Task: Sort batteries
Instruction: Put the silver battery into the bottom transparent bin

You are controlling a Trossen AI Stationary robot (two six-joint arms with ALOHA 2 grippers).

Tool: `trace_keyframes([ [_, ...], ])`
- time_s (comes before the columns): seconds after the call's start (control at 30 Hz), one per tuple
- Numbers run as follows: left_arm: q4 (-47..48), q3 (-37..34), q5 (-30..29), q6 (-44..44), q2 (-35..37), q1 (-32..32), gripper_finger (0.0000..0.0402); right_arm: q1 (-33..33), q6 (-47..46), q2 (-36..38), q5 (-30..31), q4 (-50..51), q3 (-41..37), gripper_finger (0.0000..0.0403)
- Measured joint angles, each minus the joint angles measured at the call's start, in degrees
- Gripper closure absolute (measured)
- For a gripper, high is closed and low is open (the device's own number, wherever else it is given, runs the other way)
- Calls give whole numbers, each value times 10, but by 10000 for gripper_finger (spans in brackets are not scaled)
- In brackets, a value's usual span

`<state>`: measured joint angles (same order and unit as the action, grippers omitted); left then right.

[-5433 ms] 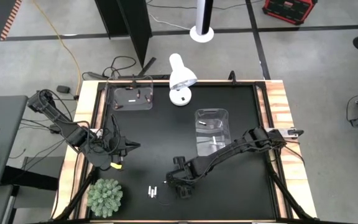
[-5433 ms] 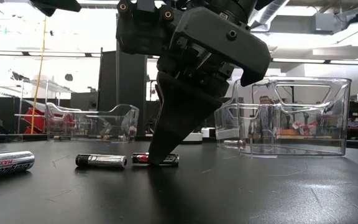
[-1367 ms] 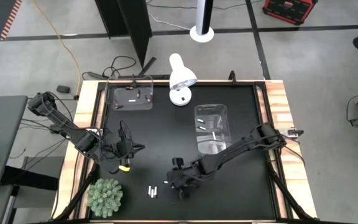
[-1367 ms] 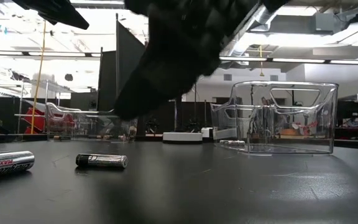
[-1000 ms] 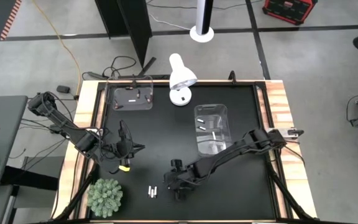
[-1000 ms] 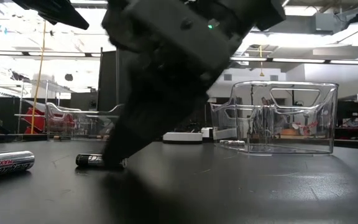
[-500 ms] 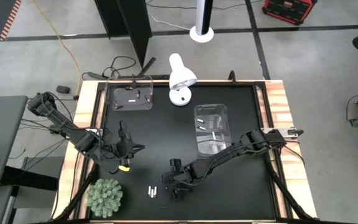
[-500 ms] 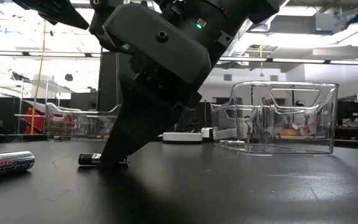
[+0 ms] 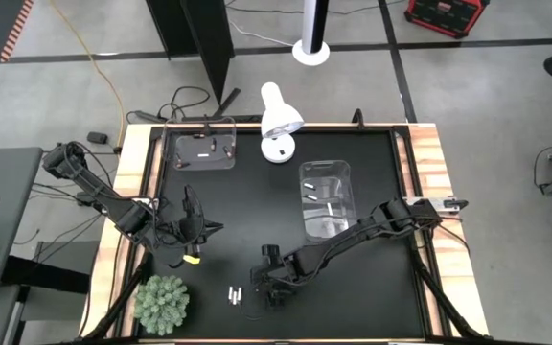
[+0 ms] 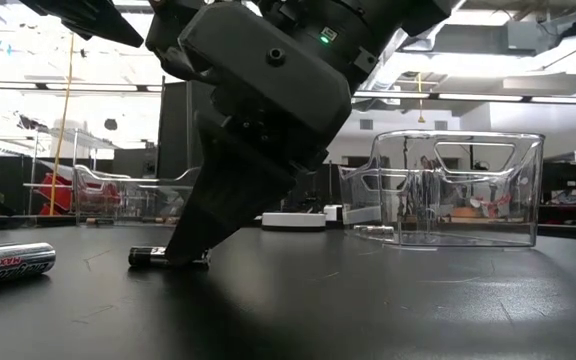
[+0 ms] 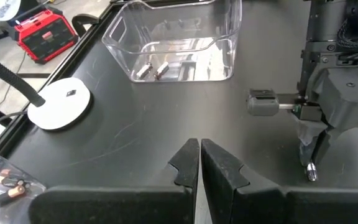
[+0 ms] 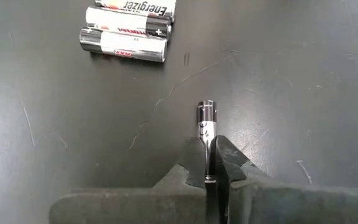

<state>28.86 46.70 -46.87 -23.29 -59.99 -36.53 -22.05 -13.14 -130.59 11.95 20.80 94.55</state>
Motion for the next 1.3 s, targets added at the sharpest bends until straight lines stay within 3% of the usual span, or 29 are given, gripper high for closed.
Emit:
trace_keyframes([
  [0.77,2,0,0,7,0,0,388,9,35,30,2,33,28,398],
  [1.03,3,0,-1,7,0,0,388,15,89,56,4,41,28,397],
  [1.13,12,0,1,-5,-3,0,388,26,126,49,4,36,29,378],
  [1.2,45,1,31,-24,-13,3,388,36,126,47,4,43,29,353],
  [1.3,119,0,125,-81,-40,22,383,50,110,47,6,48,28,315],
])
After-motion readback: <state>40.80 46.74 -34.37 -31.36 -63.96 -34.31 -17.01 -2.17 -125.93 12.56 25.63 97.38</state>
